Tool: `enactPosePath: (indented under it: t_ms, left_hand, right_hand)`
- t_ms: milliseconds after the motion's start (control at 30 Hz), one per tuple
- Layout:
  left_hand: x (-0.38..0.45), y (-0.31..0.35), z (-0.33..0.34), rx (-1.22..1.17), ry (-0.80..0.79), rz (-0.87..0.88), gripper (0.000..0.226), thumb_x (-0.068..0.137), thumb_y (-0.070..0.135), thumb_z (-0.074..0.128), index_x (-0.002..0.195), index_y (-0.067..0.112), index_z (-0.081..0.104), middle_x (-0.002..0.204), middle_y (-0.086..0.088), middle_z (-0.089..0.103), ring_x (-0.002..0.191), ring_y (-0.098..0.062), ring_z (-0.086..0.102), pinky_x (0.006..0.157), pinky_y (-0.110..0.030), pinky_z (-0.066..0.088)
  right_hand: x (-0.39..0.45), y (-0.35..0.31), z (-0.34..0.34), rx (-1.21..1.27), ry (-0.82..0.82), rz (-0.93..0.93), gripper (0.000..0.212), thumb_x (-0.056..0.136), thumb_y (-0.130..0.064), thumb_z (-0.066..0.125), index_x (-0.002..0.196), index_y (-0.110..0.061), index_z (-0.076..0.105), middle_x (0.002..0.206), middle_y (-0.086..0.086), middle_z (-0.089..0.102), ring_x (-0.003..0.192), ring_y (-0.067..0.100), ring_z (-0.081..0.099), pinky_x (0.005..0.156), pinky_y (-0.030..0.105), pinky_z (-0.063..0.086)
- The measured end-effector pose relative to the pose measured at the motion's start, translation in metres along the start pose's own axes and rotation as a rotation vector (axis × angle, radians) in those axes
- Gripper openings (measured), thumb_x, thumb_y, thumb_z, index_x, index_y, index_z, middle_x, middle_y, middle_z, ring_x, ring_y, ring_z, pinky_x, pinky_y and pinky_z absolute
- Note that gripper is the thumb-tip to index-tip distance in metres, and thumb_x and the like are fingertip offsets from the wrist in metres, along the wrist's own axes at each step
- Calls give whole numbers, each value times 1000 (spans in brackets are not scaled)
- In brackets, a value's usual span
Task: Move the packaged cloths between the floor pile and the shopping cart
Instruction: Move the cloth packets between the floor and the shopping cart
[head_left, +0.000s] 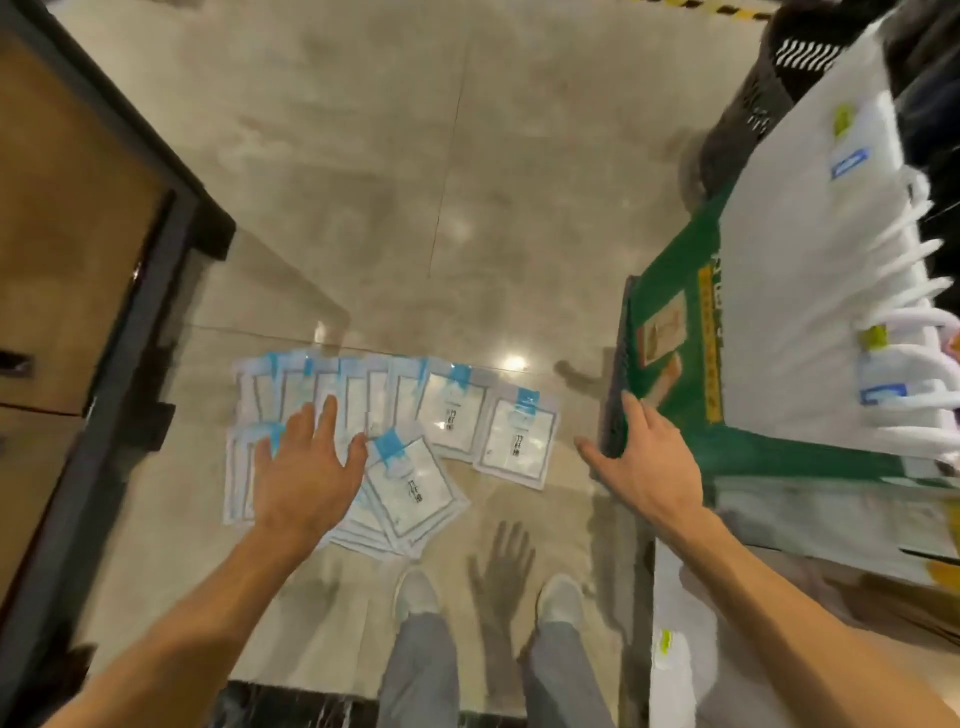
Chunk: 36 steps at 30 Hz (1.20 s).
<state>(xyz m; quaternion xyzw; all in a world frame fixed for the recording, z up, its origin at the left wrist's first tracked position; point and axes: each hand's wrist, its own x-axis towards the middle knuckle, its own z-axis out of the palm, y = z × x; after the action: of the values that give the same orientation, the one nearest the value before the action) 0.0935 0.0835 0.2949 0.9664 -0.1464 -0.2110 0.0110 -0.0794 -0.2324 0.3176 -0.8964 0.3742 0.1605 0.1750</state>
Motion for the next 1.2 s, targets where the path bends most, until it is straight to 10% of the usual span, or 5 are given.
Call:
enactPosePath:
  t_ms: [400,633,833,1200]
  left_hand:
    - [85,-36,345,-84,-104,-286,74,101,51,45,154,3,30,157,-17,39,145,-33,36,117,-56,27]
    - [112,-58,480,-105,-76,-310,97,89,74,44,117,-19,50,114,-40,55,109,-54,54,84,-64,49]
    - [143,-61,512,-242,236,-375,98,81,63,72,138,-10,40,151,-32,36,144,-45,29,116,-60,18]
    - [170,-54,479,-137,240,-407,81,70,61,81,104,-10,65,120,-29,48,113,-47,44,92,-55,34]
  right_hand:
    - [145,88,298,20,-139,76,102,92,-68,58,165,-15,10,170,13,22,154,35,23,122,50,30]
    - [212,108,433,111,-126,162,113,91,-66,62,162,2,5,170,20,11,158,33,8,129,47,11]
    - [253,106,490,155,-21,268,123,72,-79,72,147,9,29,152,24,32,146,39,27,124,49,22]
    - [279,85,489,452,-40,600,104,47,-50,100,132,-14,51,134,8,60,129,34,53,109,53,42]
